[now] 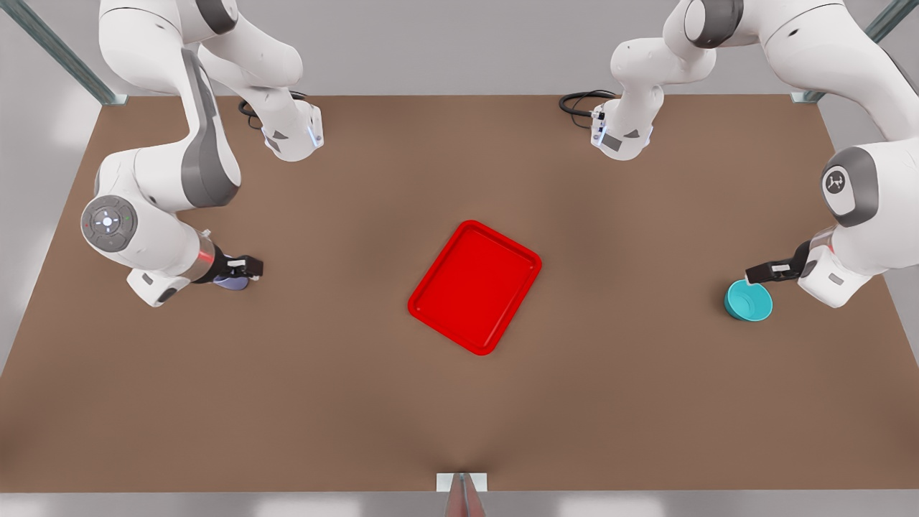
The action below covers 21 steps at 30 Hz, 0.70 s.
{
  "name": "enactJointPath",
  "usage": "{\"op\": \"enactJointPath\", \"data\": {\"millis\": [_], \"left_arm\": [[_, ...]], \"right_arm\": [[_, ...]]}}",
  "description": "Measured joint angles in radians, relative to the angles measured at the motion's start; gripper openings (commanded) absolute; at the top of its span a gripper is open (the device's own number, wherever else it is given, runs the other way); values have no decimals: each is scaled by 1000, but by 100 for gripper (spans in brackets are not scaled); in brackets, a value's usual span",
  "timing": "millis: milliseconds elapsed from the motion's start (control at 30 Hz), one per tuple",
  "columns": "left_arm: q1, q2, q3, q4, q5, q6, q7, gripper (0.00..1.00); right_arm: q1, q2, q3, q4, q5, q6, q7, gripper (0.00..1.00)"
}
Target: Place the bowl on the tray with the left arm and the cup on the tray with the right arm
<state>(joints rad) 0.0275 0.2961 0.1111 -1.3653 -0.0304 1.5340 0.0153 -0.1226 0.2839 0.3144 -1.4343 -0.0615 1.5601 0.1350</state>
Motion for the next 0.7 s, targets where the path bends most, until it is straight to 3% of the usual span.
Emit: {"op": "enactJointPath", "data": {"millis": [300, 400, 600, 700], "left_arm": [[7, 19, -1, 0, -1, 1, 9, 100], [113, 75, 1, 0, -26, 24, 243, 100], [275, 232, 7, -16, -139, 202, 688, 100], [331, 250, 9, -180, -225, 419, 840, 100]], "right_arm": [[13, 51, 3, -1, -3, 0, 6, 100], [8, 54, 3, -7, -3, -7, 8, 100], [9, 71, 3, -12, -1, -9, 13, 100], [24, 99, 5, -3, 6, -6, 21, 100]]}}
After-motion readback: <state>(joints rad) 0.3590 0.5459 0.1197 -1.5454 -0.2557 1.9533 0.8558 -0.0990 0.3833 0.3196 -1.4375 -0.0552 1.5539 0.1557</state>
